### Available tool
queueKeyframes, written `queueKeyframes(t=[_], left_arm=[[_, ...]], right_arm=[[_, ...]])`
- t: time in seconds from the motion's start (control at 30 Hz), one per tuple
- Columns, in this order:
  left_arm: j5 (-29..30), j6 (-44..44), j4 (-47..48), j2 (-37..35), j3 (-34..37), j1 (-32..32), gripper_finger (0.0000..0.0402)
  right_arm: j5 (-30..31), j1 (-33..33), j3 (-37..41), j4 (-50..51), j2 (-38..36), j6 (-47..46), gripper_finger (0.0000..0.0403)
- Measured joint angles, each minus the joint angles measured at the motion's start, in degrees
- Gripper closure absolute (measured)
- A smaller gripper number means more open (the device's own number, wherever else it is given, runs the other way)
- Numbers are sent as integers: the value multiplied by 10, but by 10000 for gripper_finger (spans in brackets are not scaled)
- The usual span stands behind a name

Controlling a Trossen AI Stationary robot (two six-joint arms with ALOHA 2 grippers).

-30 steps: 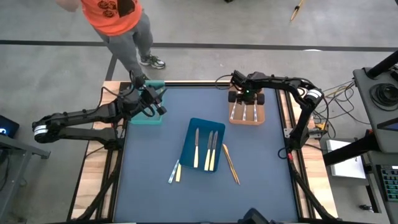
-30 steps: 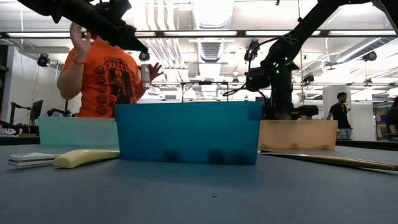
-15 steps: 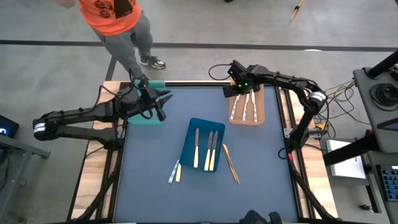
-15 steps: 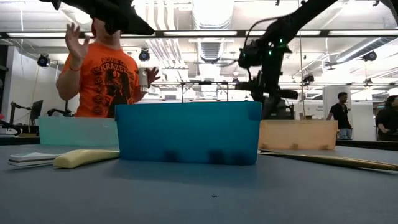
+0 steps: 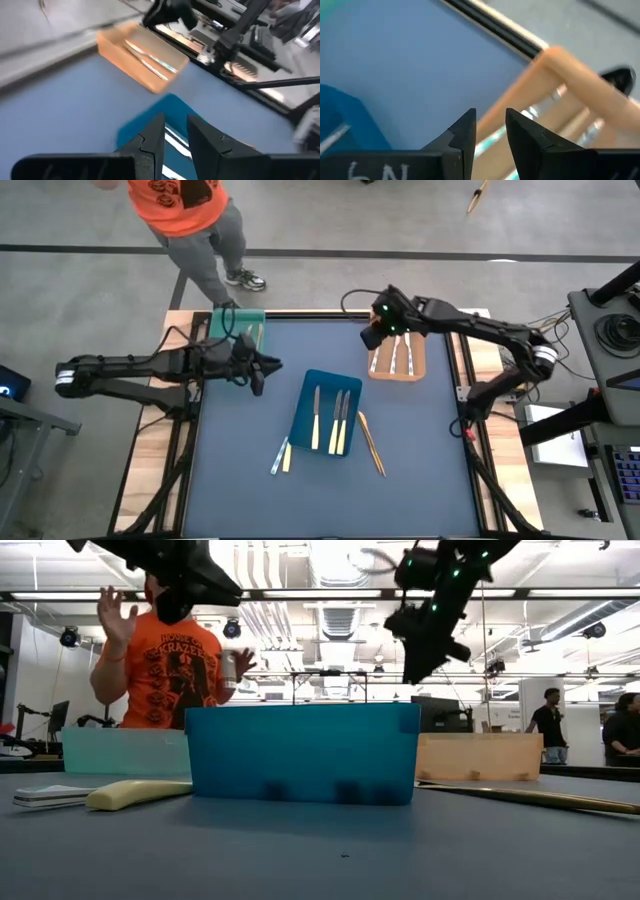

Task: Sort silverware by color (type)
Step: Put the right gold knife into the light blue bin

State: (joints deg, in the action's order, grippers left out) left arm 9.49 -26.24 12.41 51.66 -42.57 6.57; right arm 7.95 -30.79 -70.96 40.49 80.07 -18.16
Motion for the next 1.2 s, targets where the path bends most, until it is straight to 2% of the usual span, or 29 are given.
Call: queueKeyframes(t=[0.43, 0.63, 0.77, 0.87, 1.0, 1.2], left_arm=[[4, -222, 2, 8, 0, -139, 341], [6, -308, -30, 49, 0, -215, 359], [31, -346, -32, 76, 0, -257, 361], [47, -364, -27, 94, 0, -276, 362], [50, -388, -15, 117, 0, -295, 362], [45, -430, 29, 147, 0, -329, 362]], right_arm=[[1, 97, 183, -263, -129, 78, 307], [1, 121, 246, -362, -153, 84, 307], [-7, 133, 259, -380, -156, 88, 307], [-41, 142, 259, -378, -156, 84, 307], [-124, 161, 259, -378, -156, 63, 307], [-219, 217, 259, -378, -154, -1, 307]])
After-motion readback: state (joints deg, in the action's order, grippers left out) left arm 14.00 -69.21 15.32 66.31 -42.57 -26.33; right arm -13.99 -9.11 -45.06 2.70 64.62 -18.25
